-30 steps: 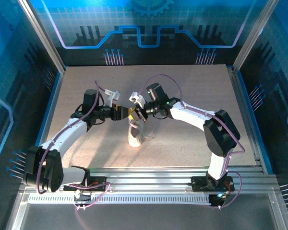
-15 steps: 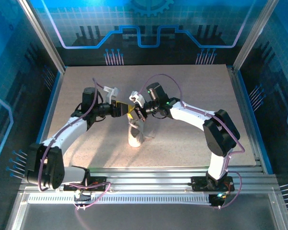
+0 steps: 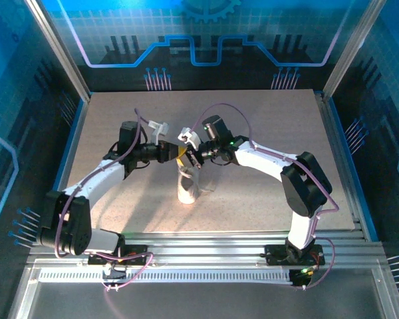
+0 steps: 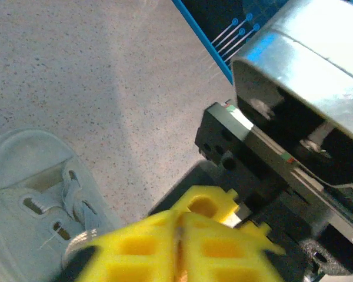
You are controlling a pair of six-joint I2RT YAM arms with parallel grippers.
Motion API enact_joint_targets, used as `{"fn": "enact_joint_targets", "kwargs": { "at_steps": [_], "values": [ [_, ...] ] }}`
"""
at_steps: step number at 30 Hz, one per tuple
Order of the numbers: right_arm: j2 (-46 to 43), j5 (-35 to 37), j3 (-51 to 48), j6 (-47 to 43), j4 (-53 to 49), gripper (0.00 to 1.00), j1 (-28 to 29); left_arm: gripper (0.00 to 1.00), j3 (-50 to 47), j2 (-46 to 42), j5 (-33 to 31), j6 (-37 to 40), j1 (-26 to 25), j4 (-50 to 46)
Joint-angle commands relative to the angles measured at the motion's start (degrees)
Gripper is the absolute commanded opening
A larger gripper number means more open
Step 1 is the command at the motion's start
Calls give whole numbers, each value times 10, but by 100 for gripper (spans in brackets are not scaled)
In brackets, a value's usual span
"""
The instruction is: Tie the shoes
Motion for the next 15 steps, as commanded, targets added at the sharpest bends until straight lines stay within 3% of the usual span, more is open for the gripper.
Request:
{"fn": "enact_joint_targets", "kwargs": {
  "at_steps": [1,2,5,10,15],
  "values": [
    [-18,-7,5,6,5,32,7,0,13,-5,-8,15,-3,-13],
    [-28,-8,-4,15,9,40,3,0,11,-11,-16,17,-3,-12],
    [-59,-27,-45,50,35,46,-17,0,9,-16,-21,20,-3,-10],
    [-90,-45,-105,111,71,47,-52,0,4,-10,-20,17,-3,-2],
    [-56,-6,-65,124,-2,41,-57,0,1,-17,-16,39,-3,-6]
  ]
}}
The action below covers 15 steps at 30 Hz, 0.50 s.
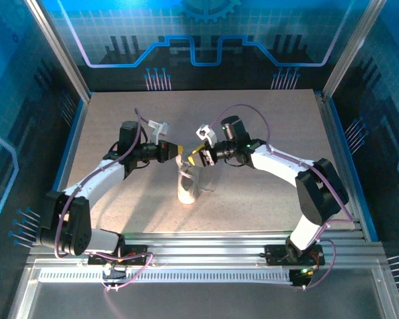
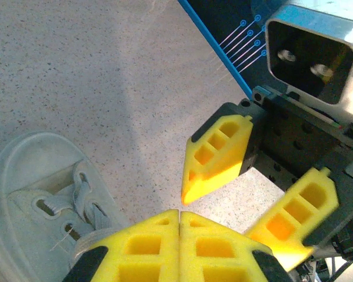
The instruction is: Tie the shoes
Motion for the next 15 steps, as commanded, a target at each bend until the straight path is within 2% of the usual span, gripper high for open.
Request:
{"fn": "enact_joint_targets", "kwargs": {
  "at_steps": [1,8,15],
  "values": [
    [36,15,48,26,-60,40,3,0,0,-17,2,34,-2,-4],
    [118,25,133,34,-129,29,2,0,-5,-22,6,42,-3,4],
    [161,18,165,20,-171,33,8,0,0,-21,8,43,-6,4]
  ]
}}
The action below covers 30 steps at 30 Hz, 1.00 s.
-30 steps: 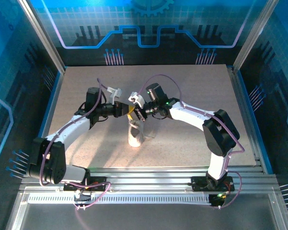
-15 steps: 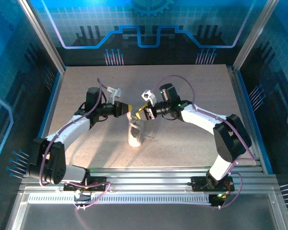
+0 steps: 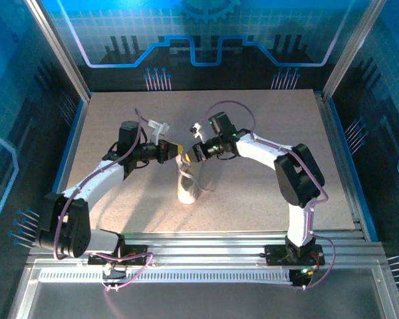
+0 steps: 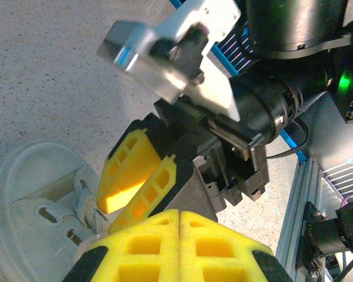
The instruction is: Tie the shoes
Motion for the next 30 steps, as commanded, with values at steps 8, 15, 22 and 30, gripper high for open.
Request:
{"fn": "enact_joint_targets", "kwargs": {
  "at_steps": [8,15,22,30],
  "values": [
    [42,18,51,-34,-99,37,14,0,4,-9,8,22,-6,-1],
    [39,47,53,-30,-103,15,17,0,6,-16,7,29,-8,-14],
    [-14,57,3,-12,-47,0,14,0,1,-26,-1,28,-9,-25],
    [-75,69,-94,43,86,0,3,0,-16,-39,-13,31,-10,-30]
  ]
}}
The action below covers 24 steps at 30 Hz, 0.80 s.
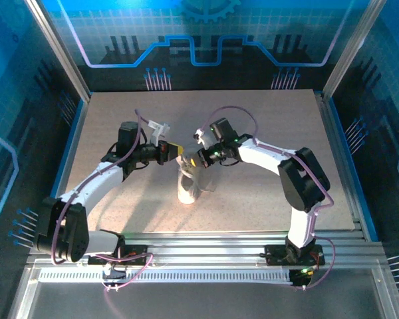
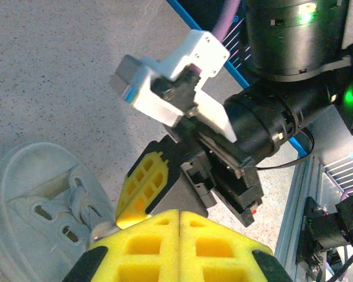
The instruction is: Tie the shoes
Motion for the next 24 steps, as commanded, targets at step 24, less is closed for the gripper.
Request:
{"fn": "enact_joint_targets", "kwargs": {
  "at_steps": [24],
  "values": [
    [-86,-35,-172,112,289,24,-42,0,-11,8,-5,8,-10,-2]
  ]
}}
